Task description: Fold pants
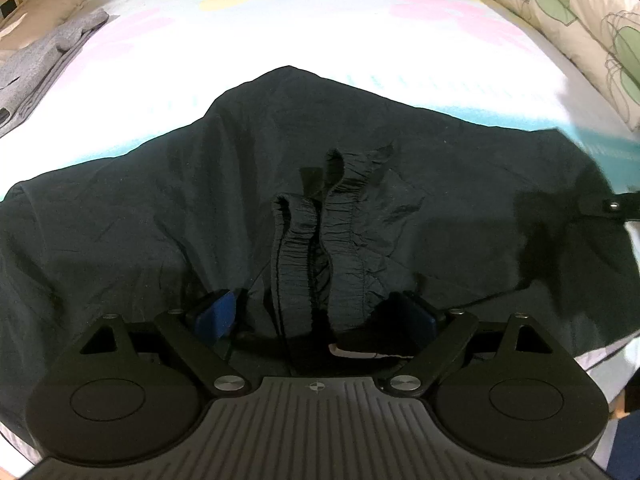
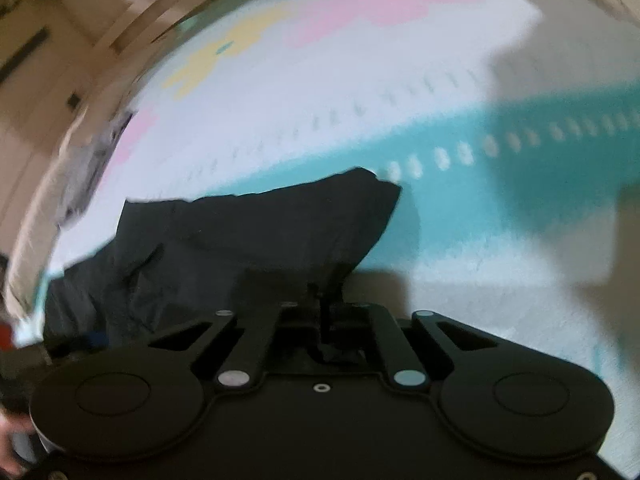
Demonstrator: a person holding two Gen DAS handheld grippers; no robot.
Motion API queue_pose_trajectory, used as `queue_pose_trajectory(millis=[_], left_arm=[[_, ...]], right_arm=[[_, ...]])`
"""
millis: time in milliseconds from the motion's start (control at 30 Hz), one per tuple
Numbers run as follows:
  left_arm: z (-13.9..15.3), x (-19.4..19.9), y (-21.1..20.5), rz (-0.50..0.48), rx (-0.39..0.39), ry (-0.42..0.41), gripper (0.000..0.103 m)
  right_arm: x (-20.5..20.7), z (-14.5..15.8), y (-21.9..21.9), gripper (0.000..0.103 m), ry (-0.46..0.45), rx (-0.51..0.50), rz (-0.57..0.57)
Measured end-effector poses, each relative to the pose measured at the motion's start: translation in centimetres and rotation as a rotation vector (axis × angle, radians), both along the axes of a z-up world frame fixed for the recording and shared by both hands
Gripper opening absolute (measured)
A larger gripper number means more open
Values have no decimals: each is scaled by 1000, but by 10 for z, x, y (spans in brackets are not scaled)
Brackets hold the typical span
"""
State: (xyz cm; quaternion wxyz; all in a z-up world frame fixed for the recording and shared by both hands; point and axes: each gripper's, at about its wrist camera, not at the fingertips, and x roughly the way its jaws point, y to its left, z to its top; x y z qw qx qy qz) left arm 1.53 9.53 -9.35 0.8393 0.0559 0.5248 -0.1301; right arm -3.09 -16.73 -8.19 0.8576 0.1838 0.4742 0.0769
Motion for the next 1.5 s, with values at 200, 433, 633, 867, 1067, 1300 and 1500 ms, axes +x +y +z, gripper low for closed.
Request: queue_pose_trajectory(millis=[200,433,633,867,1067,1300,1500], left_arm=[[-3,-2,-7,-4,12,-5,94],[10,-7,11,41,-66,-21,93],[42,-14,37,81,-102,-180,93],[15,5,44,160,21,-80,93],[2,6,57,165,30,-28,102],[4,-2,62,130,21,-15,102],[24,-5,69,159,43,-113,101]], right_arm=[[-17,27,19,7,-64,-241,26],[-5,5,11,29,56,-216,-51],[-29,50,22,103,-208,-335,-144],[-16,43,70,103,-232,-250,53],[-1,3,119,103,-78,-290,216],[-7,-9,132,103,-30,-342,290],[10,22,131,102,-153,-212,170]])
